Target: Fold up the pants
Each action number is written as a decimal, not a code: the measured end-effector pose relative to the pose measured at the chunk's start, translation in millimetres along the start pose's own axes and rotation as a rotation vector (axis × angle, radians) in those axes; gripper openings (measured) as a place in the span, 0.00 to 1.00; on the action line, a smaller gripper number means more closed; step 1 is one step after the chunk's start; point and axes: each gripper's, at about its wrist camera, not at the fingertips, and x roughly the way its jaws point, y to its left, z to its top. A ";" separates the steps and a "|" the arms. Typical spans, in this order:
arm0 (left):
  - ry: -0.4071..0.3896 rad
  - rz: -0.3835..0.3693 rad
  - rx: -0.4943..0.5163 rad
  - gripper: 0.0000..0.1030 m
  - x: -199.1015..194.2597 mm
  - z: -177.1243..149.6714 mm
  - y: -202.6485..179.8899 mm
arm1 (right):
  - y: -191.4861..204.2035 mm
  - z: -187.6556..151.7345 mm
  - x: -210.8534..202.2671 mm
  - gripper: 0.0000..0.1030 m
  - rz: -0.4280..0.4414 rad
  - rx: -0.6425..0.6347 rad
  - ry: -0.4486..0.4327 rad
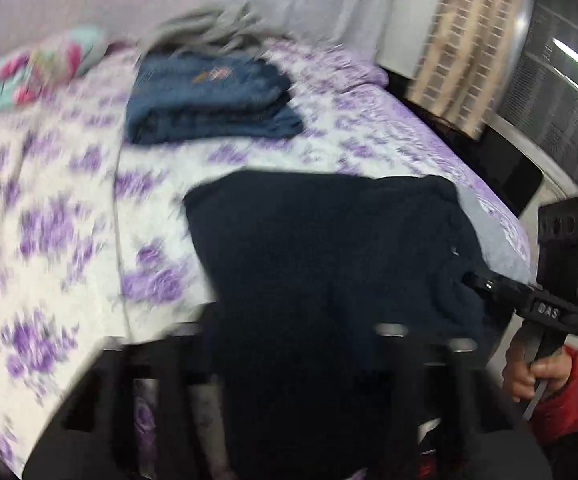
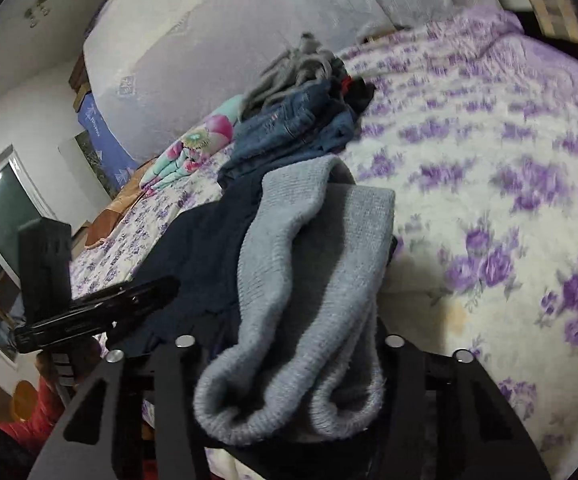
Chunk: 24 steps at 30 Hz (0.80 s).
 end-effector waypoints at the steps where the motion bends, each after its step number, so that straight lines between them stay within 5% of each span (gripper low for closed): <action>1: -0.020 0.024 0.030 0.24 -4.7 6.0 -4.7 | 5.7 4.9 -2.1 0.44 -0.007 -0.026 -0.011; 5: -0.072 0.037 0.040 0.23 -13.9 44.6 -1.6 | 25.2 47.2 -7.5 0.43 0.000 -0.113 -0.063; 10: -0.195 0.139 0.060 0.23 -20.2 130.1 15.7 | 41.4 132.7 15.4 0.43 0.006 -0.177 -0.124; 13: -0.235 0.228 0.051 0.23 -13.4 183.1 32.9 | 42.1 201.6 55.6 0.43 0.030 -0.168 -0.128; 19: -0.200 0.348 -0.024 0.26 35.0 253.4 89.8 | 16.5 280.5 156.2 0.43 0.067 -0.081 -0.078; 22: -0.097 0.364 -0.120 0.36 90.2 256.2 134.1 | -13.4 280.0 218.8 0.52 0.008 -0.030 0.007; 24: -0.020 0.387 -0.197 0.69 133.3 239.8 163.0 | -39.7 265.9 253.2 0.70 -0.040 -0.029 0.019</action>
